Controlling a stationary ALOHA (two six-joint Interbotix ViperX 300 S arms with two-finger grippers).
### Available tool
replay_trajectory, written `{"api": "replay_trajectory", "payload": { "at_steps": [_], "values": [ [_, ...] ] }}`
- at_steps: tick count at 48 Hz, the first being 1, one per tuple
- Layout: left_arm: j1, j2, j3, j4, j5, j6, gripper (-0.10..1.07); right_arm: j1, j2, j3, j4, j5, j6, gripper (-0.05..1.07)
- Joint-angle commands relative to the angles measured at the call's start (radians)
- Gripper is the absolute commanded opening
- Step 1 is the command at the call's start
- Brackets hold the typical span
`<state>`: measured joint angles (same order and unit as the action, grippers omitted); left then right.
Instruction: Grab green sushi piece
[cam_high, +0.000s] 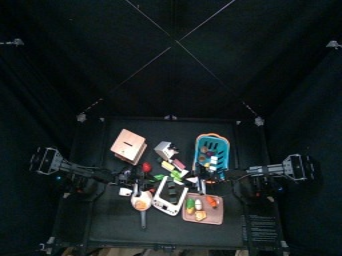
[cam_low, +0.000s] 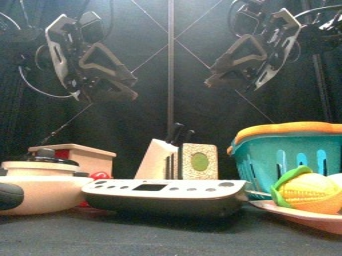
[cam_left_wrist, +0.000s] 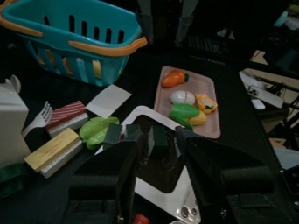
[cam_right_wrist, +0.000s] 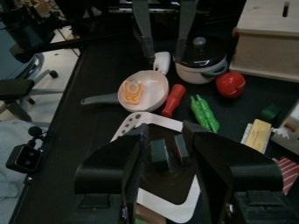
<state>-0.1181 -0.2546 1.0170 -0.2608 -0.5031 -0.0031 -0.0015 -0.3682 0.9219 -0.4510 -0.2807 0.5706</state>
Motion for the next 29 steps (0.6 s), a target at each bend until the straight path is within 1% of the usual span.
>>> {"api": "replay_trajectory", "payload": {
  "at_steps": [1,9,20,24,29],
  "values": [
    [-0.009,0.009,-0.029,-0.002,-0.009,0.002,0.77,0.009,-0.025,-0.012,0.003,-0.009,0.002,0.76],
    [-0.011,0.026,-0.055,0.002,-0.011,0.006,0.77,0.015,-0.031,-0.005,0.002,-0.006,0.0,0.76],
    [-0.003,0.107,-0.089,0.009,-0.011,0.017,0.77,0.015,-0.044,0.02,-0.014,-0.005,-0.008,0.76],
    [0.028,0.144,-0.098,0.04,-0.011,0.038,0.78,0.015,-0.051,0.026,-0.029,-0.005,-0.008,0.76],
    [0.063,0.178,-0.114,0.048,-0.011,0.058,0.79,0.015,-0.061,0.026,-0.058,-0.005,-0.011,0.76]
  ]
}}
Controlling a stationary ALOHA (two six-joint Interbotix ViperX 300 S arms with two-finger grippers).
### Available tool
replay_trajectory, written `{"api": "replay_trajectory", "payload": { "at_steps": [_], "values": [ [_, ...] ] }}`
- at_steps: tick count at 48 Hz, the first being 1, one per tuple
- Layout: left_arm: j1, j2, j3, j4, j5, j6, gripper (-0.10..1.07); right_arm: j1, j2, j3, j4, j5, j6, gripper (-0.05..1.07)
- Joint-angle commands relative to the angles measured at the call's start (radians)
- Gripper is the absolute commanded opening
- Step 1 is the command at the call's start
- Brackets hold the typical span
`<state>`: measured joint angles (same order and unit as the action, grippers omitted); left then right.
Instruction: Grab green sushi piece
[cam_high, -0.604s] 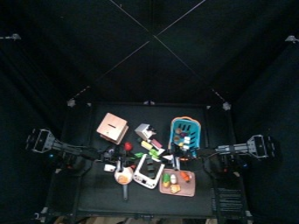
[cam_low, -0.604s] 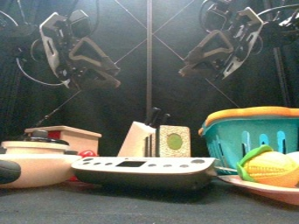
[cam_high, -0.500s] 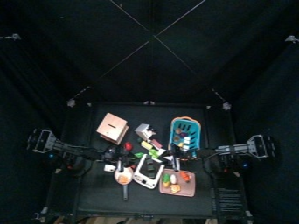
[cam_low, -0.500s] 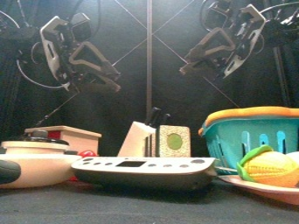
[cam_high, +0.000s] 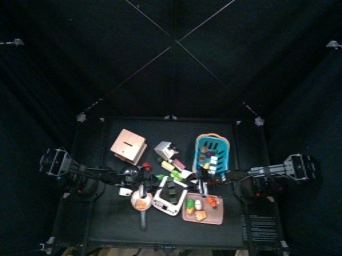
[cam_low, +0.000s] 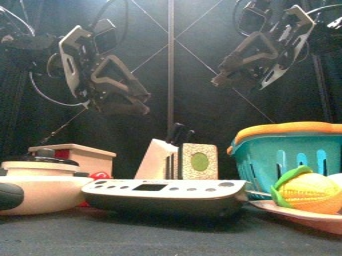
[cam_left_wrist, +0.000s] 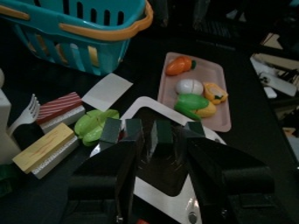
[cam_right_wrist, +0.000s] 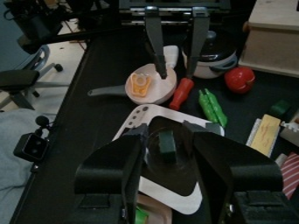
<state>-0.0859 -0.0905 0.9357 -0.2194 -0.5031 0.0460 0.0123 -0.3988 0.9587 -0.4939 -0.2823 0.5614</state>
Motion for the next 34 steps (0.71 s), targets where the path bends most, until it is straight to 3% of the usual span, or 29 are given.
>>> {"api": "replay_trajectory", "payload": {
  "at_steps": [1,19,34],
  "values": [
    [0.035,0.02,-0.037,0.005,-0.011,0.012,0.79,0.002,-0.032,-0.009,-0.021,-0.003,-0.002,0.76],
    [0.114,0.109,-0.092,0.006,-0.003,0.066,0.79,-0.018,-0.037,-0.003,-0.106,-0.003,0.0,0.76],
    [0.12,0.152,-0.101,0.023,-0.002,0.137,0.78,-0.018,-0.038,0.002,-0.11,-0.003,0.003,0.76]
  ]
}}
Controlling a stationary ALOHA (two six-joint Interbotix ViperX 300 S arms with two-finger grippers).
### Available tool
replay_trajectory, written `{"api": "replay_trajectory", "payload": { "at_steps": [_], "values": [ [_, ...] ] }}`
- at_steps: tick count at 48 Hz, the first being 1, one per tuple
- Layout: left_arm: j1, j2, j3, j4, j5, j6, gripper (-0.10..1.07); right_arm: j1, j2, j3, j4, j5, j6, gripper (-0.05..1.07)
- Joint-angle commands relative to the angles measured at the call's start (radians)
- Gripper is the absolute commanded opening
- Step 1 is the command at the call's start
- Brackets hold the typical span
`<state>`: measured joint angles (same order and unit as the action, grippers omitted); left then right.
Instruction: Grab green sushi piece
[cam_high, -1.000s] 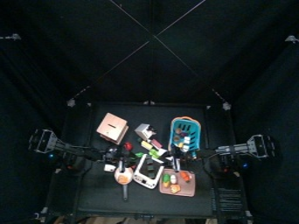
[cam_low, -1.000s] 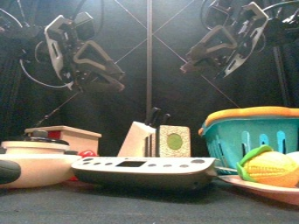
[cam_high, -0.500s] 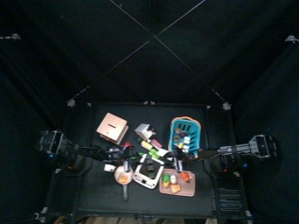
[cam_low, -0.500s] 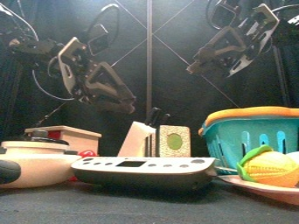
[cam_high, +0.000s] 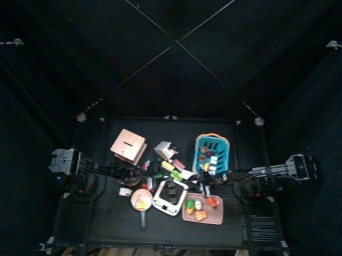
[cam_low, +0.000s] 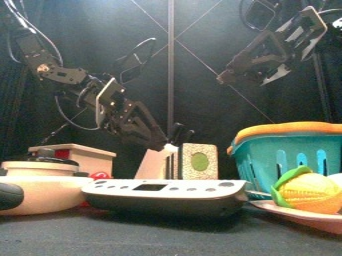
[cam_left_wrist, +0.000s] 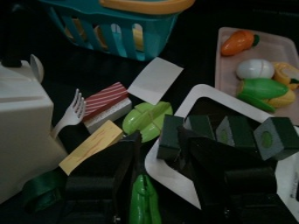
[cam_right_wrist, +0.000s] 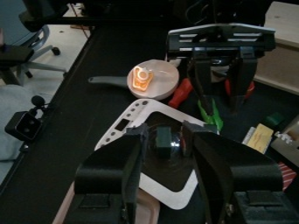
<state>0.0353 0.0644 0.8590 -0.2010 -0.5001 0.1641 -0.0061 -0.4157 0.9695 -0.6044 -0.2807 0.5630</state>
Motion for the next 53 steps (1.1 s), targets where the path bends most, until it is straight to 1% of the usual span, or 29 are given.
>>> {"api": "replay_trajectory", "payload": {
  "at_steps": [1,7,29,38,44,53],
  "values": [
    [-0.002,-0.002,-0.025,0.005,-0.006,0.023,0.79,0.0,-0.021,-0.009,0.002,-0.005,0.002,0.76],
    [-0.003,0.009,-0.032,0.006,-0.005,0.041,0.78,-0.002,-0.02,-0.008,0.002,-0.005,0.002,0.76],
    [-0.008,0.018,-0.034,0.003,0.0,0.038,0.79,-0.002,-0.021,-0.005,0.002,-0.005,0.002,0.76],
    [-0.008,0.018,-0.035,-0.015,0.0,0.04,0.79,-0.002,-0.02,-0.003,0.002,-0.005,0.002,0.76],
    [-0.006,0.017,-0.035,-0.014,0.0,0.041,0.82,-0.002,-0.02,-0.002,0.0,-0.003,0.002,0.76],
    [-0.008,0.02,-0.035,-0.012,0.002,0.041,0.91,-0.002,-0.021,-0.002,0.0,-0.005,0.002,0.76]
  ]
}}
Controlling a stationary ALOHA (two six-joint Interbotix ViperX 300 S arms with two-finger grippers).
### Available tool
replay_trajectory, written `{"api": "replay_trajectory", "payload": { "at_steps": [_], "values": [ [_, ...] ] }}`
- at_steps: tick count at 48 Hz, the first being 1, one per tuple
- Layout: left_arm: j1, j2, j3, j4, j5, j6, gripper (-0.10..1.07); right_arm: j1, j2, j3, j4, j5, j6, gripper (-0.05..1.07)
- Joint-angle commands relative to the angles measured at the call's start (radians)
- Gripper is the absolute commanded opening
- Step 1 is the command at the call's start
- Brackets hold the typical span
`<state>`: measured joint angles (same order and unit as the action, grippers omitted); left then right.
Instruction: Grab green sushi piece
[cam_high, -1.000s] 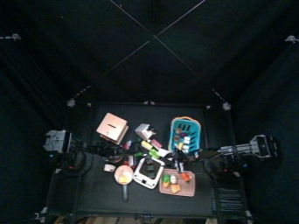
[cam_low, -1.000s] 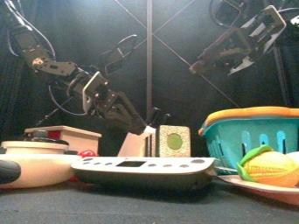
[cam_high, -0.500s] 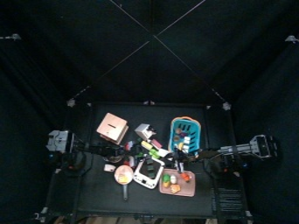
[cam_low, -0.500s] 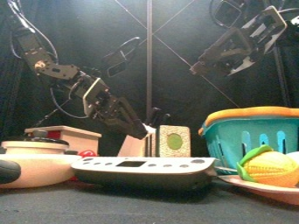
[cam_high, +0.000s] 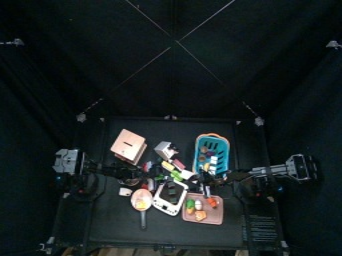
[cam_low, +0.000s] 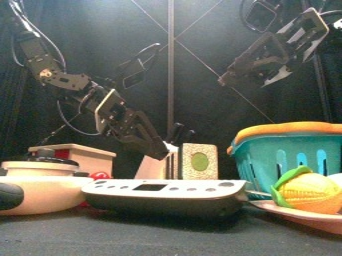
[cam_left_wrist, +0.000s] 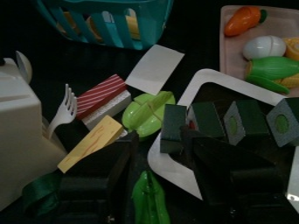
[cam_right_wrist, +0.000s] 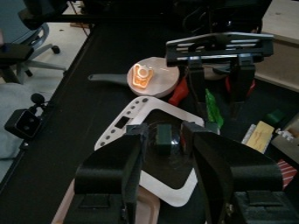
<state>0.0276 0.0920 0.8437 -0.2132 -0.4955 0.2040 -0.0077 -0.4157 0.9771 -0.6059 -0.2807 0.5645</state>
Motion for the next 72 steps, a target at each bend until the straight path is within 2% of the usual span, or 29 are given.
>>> {"api": "replay_trajectory", "payload": {
  "at_steps": [1,47,72],
  "values": [
    [0.0,-0.008,-0.02,0.0,-0.003,0.002,0.91,0.0,-0.02,-0.009,0.002,-0.005,0.0,0.76],
    [0.008,0.049,-0.049,0.017,-0.002,0.003,0.9,-0.008,-0.02,-0.002,0.003,-0.005,-0.002,0.76],
    [0.009,0.049,-0.055,0.015,-0.002,0.018,0.65,-0.021,-0.014,0.003,0.005,-0.003,0.0,0.76]
  ]
}}
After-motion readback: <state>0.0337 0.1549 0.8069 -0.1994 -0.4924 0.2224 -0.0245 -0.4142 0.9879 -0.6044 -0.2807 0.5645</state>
